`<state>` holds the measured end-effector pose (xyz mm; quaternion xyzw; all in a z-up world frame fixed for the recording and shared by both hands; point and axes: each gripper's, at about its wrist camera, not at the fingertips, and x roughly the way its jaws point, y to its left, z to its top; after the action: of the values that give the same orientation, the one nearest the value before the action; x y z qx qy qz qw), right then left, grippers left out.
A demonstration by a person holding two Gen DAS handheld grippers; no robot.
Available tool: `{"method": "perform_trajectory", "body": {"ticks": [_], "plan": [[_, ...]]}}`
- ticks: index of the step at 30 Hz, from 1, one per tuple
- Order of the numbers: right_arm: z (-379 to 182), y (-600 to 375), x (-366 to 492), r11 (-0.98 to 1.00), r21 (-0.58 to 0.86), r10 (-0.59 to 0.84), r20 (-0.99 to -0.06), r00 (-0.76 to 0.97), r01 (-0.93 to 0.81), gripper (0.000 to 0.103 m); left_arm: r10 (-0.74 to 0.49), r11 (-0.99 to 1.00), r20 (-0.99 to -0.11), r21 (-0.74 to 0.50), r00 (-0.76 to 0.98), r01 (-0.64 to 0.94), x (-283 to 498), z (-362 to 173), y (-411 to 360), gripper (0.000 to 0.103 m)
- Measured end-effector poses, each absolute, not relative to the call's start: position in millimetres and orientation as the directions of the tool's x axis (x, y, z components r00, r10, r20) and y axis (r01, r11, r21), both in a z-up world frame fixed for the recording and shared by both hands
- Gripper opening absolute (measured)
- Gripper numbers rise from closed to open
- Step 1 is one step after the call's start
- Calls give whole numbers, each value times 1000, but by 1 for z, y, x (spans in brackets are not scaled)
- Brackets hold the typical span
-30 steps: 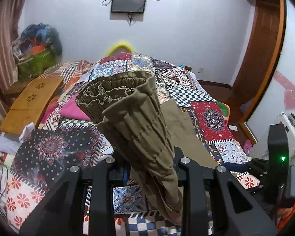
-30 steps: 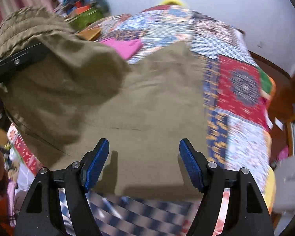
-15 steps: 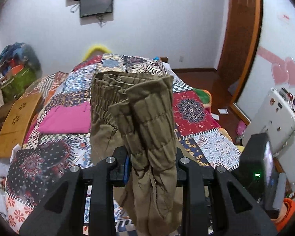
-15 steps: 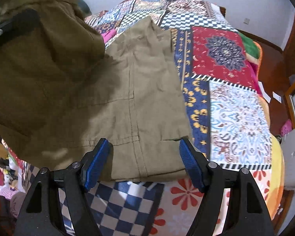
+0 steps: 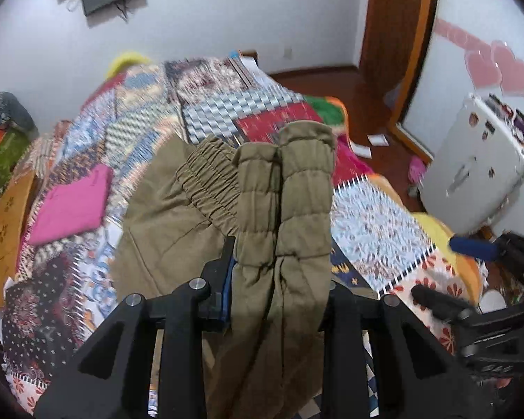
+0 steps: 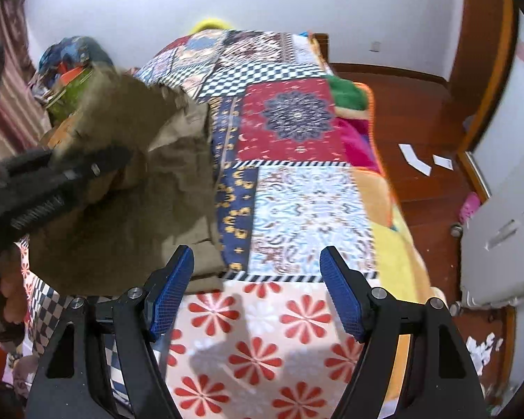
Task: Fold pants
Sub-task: 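Lift the khaki pants by the waistband with the left gripper, then lower the pants onto the quilt and open the left gripper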
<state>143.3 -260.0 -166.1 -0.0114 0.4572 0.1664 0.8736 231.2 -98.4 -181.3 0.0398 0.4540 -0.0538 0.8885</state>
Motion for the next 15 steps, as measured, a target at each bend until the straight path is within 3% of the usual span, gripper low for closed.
{"method": "perform_trajectory", "body": {"ticks": [4, 7, 11, 15], "plan": [[-165, -270, 142, 949, 147, 279, -798, 535, -278, 72, -69, 986, -845, 21, 530, 163, 232, -197, -107, 28], [-164, -273, 140, 951, 147, 275, -800, 533, -270, 72, -86, 981, -863, 15, 497, 195, 229, -204, -114, 38], [-165, -274, 138, 952, 140, 271, -801, 533, -273, 72, -165, 970, -872, -59, 462, 235, 218, -206, -117, 65], [-159, -272, 136, 951, 130, 269, -794, 545, -279, 72, -200, 965, -863, -91, 463, 247, 206, -197, -117, 66]]}}
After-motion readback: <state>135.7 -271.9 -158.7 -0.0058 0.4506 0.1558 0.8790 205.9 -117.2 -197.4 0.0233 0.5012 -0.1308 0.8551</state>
